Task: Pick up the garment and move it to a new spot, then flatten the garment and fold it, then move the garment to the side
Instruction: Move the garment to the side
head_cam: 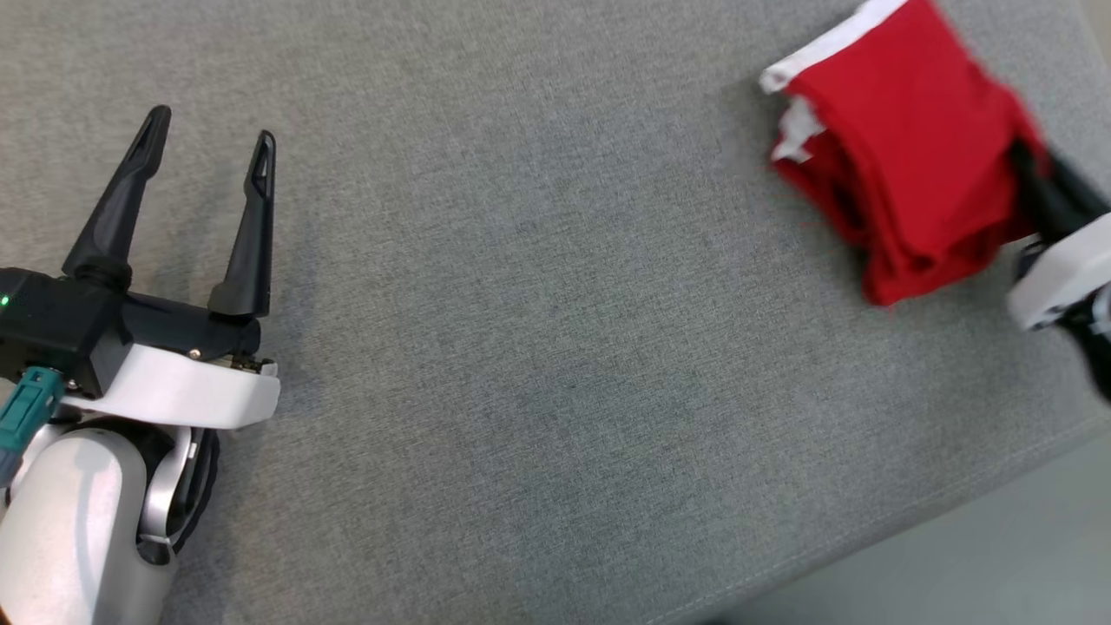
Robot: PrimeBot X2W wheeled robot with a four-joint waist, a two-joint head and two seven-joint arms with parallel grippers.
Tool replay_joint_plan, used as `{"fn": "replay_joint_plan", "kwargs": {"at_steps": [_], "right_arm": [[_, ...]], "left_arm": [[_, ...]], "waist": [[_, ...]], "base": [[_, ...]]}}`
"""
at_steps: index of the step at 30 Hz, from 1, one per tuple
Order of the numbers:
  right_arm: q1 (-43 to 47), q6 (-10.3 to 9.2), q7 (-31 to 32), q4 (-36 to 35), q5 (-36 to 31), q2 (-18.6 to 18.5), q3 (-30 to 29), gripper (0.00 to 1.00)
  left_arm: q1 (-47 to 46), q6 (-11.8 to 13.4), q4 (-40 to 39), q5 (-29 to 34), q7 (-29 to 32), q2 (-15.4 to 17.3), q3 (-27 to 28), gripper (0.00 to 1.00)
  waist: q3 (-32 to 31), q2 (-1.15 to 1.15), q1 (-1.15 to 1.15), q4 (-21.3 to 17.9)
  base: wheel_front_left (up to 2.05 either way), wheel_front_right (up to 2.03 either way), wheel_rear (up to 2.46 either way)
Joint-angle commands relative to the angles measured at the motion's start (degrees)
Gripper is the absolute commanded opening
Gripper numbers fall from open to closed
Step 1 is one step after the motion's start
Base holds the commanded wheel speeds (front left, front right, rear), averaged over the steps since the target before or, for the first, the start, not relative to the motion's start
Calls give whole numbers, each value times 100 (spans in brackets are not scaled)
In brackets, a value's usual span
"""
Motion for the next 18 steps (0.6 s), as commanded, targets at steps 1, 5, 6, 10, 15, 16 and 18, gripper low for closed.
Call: {"fn": "replay_joint_plan", "kwargs": {"at_steps": [1, 5, 6, 10, 15, 16, 18], "right_arm": [[-120, -3, -73, 46, 18, -89, -50, 0], [-365, -3, -236, 528, 101, -413, -322, 0], [-417, -3, -236, 681, 111, -447, -384, 0], [-658, -3, -301, 1129, 41, -548, -575, 0], [-869, -3, -371, 1566, -12, -468, -766, 100], [-891, -3, -377, 1660, -4, -464, -807, 100], [-885, -3, -382, 1851, -3, -473, -847, 100]], "left_arm": [[-93, -6, -28, 33, 16, 50, 18, 100], [-157, -26, -119, 91, 141, 152, -8, 100], [-164, -28, -137, 96, 171, 175, -8, 100], [-243, -48, -193, 99, 211, 208, -38, 100], [-276, -14, -173, 98, 206, 212, -71, 100], [-279, -3, -159, 83, 185, 190, -80, 100], [-261, 9, -122, 56, 141, 161, -94, 100]], "waist": [[115, 0, 0, -68], [252, 0, 0, -69], [281, 0, 0, -65], [372, 0, 0, -8], [394, 0, 0, 62], [374, 0, 0, 80], [311, 0, 0, 111]], "base": [[0, 0, 0], [0, 0, 0], [0, 0, 0], [0, 0, 0], [0, 0, 0], [0, 0, 0], [0, 0, 0]]}}
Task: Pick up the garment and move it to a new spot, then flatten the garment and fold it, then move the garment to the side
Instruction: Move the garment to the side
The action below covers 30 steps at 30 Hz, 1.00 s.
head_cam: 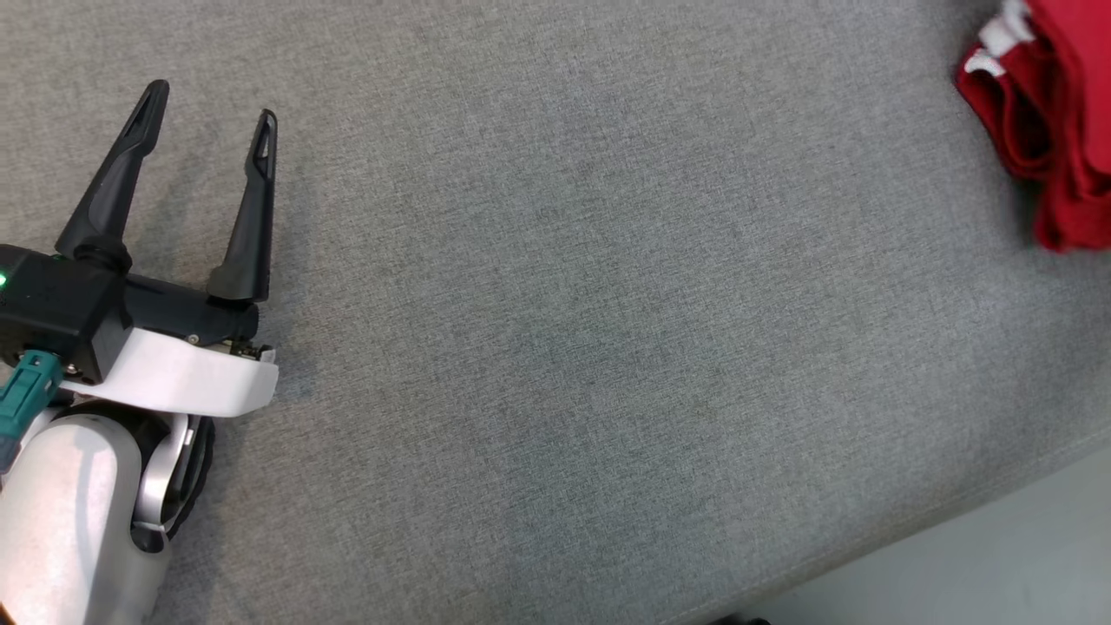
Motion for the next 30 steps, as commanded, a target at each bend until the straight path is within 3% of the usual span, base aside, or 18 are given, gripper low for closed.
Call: {"fn": "replay_joint_plan", "kwargs": {"at_steps": [1, 6, 14, 20, 30], "right_arm": [[-21, -3, -54, 49, -13, -24, -17, 100], [99, -3, -64, -101, 24, -93, -208, 100], [918, -3, -50, -1627, -495, 92, -1306, 100], [1782, -3, -50, -2872, -1202, 685, -1835, 100], [2883, -3, 338, -4507, -2024, 1705, -2072, 100]], "left_arm": [[-36, 12, 20, -27, -37, -3, 6, 100], [127, 77, 199, -118, -211, -97, 11, 100], [492, 222, 496, -321, -487, -293, 97, 100], [852, 357, 673, -484, -649, -428, 165, 100], [1264, 482, 825, -645, -820, -593, 206, 100]], "waist": [[-71, 0, 0, 26], [-407, 0, 0, 55], [-1154, 0, 0, 194], [-1678, 0, 0, 446], [-2225, 0, 0, 1073]], "base": [[0, 0, 0], [0, 0, 0], [0, 0, 0], [0, 0, 0], [0, 0, 0]]}}
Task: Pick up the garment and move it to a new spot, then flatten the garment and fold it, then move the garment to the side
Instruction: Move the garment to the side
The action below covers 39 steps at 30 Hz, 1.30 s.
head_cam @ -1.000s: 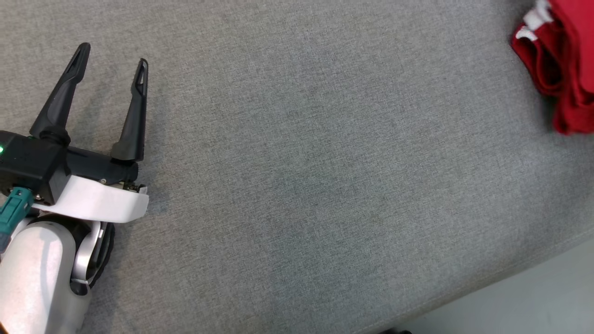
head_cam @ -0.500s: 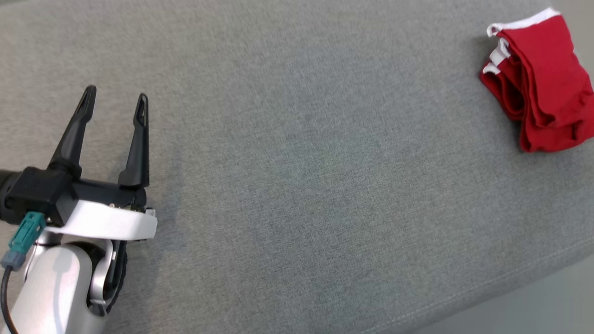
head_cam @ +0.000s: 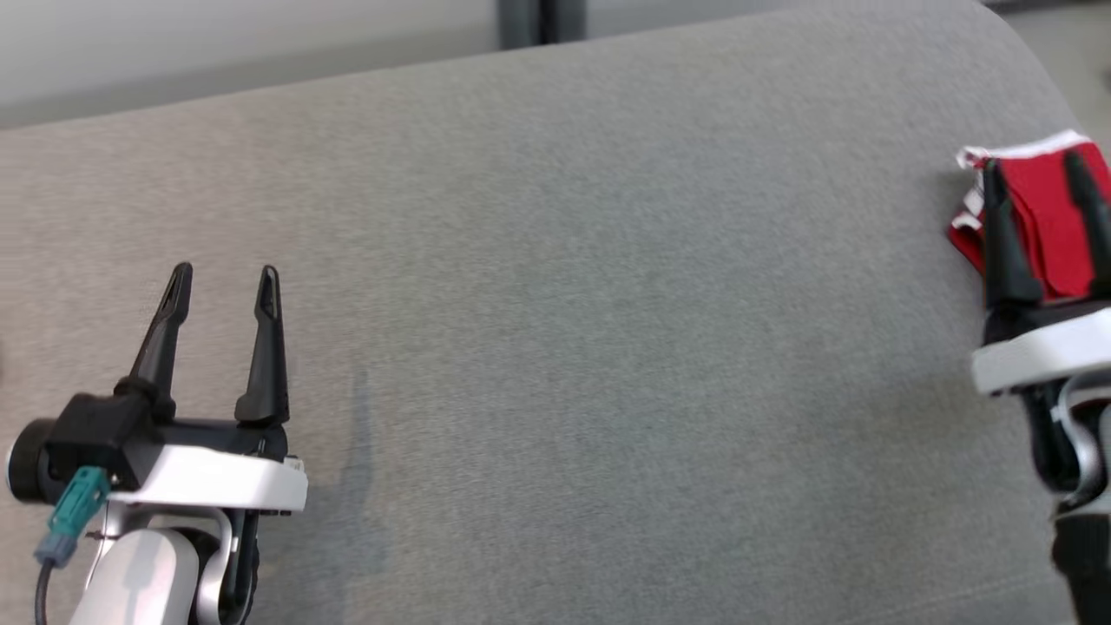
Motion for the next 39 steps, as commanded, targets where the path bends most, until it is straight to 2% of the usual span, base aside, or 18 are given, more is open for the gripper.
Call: {"fn": "replay_joint_plan", "kwargs": {"at_steps": [1, 6, 13, 27, 39], "right_arm": [[180, -1, 91, -184, -82, 95, -50, 100], [663, -1, 447, -783, -348, 394, -123, 100], [1323, -1, 776, -1181, -492, 626, -195, 100], [2401, -1, 1144, -1659, -634, 812, -362, 100], [2690, -1, 1300, -1948, -691, 942, -424, 100]], "left_arm": [[95, 41, 28, -52, -38, 8, 31, 100], [329, 91, 121, -115, -87, -32, 57, 100], [662, 269, 5, -86, 64, -109, -41, 100], [1167, 372, -86, -60, 315, -33, -201, 100], [1301, 486, -243, -97, 455, 20, -208, 100]], "waist": [[-272, 0, 0, 292], [-558, 0, 0, 558], [-917, 0, 0, 785], [-1483, 0, 0, 874], [-1566, 0, 0, 842]], "base": [[0, 0, 0], [0, 0, 0], [0, 0, 0], [0, 0, 0], [0, 0, 0]]}}
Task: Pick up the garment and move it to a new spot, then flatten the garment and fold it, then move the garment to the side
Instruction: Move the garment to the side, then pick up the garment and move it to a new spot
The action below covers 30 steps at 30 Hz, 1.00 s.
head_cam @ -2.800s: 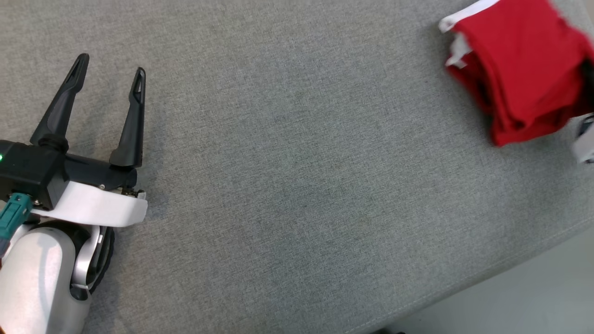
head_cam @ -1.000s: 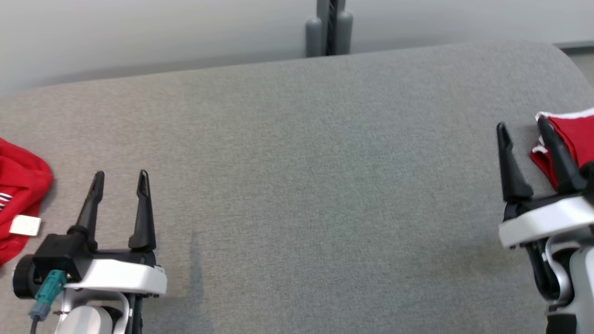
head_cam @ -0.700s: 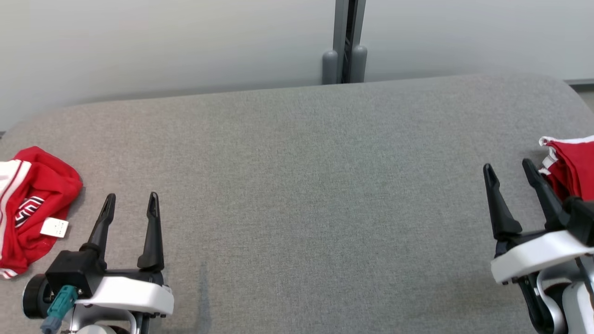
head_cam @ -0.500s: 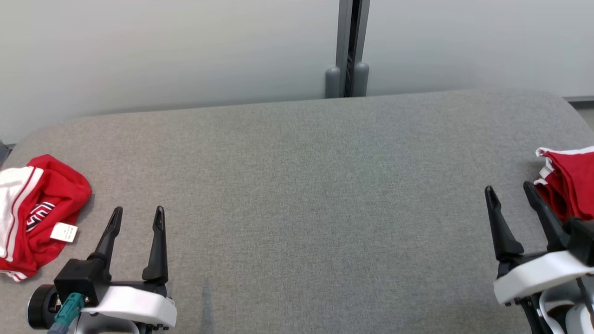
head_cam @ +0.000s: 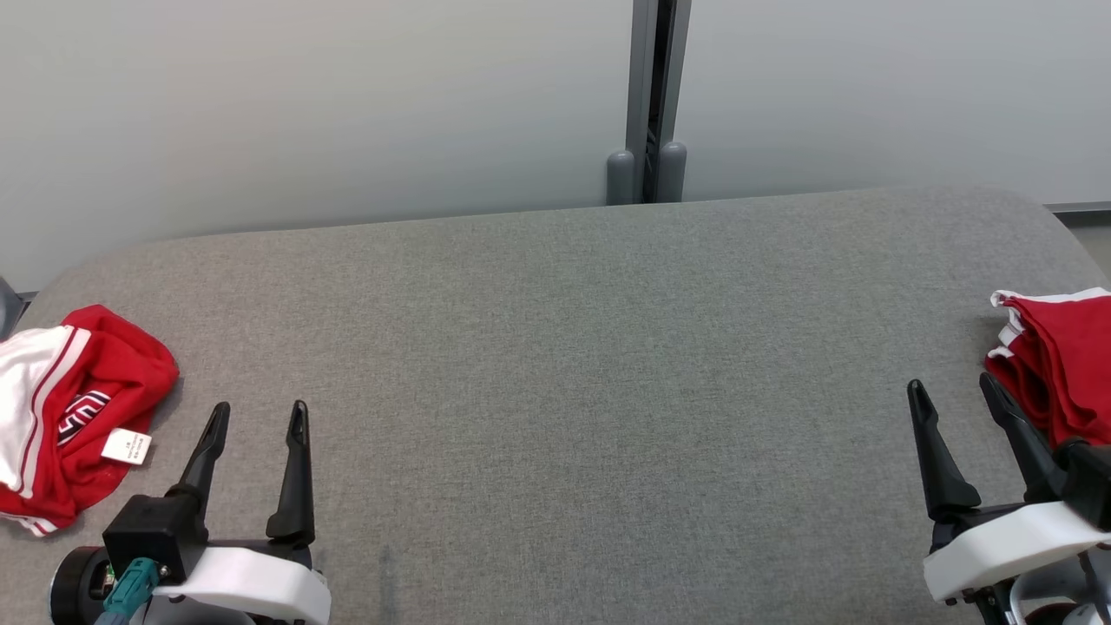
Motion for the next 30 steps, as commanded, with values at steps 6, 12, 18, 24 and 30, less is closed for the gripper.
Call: {"fn": "replay_joint_plan", "kwargs": {"at_steps": [6, 12, 18, 24, 30], "right_arm": [[67, -1, 13, -32, 11, 33, -6, 100], [61, -1, 13, -8, 18, 62, 45, 100], [-7, -1, 28, -5, 31, 7, 67, 100], [15, -1, 22, -8, 50, -19, 32, 100], [-1, -1, 53, -116, 28, -29, 25, 100]], "left_arm": [[67, 58, -54, -25, 30, 57, 11, 100], [72, 82, -77, -40, 51, 83, 12, 100], [74, 128, -96, -46, 48, 88, 24, 100], [44, 145, -101, -56, 29, 85, -1, 100], [-65, 138, -88, -100, -21, 76, 6, 100]], "waist": [[0, 0, 0, -15], [8, 0, 0, -14], [20, 0, 0, -33], [37, 0, 0, -21], [92, 0, 0, 91]], "base": [[0, 0, 0], [0, 0, 0], [0, 0, 0], [0, 0, 0], [0, 0, 0]]}}
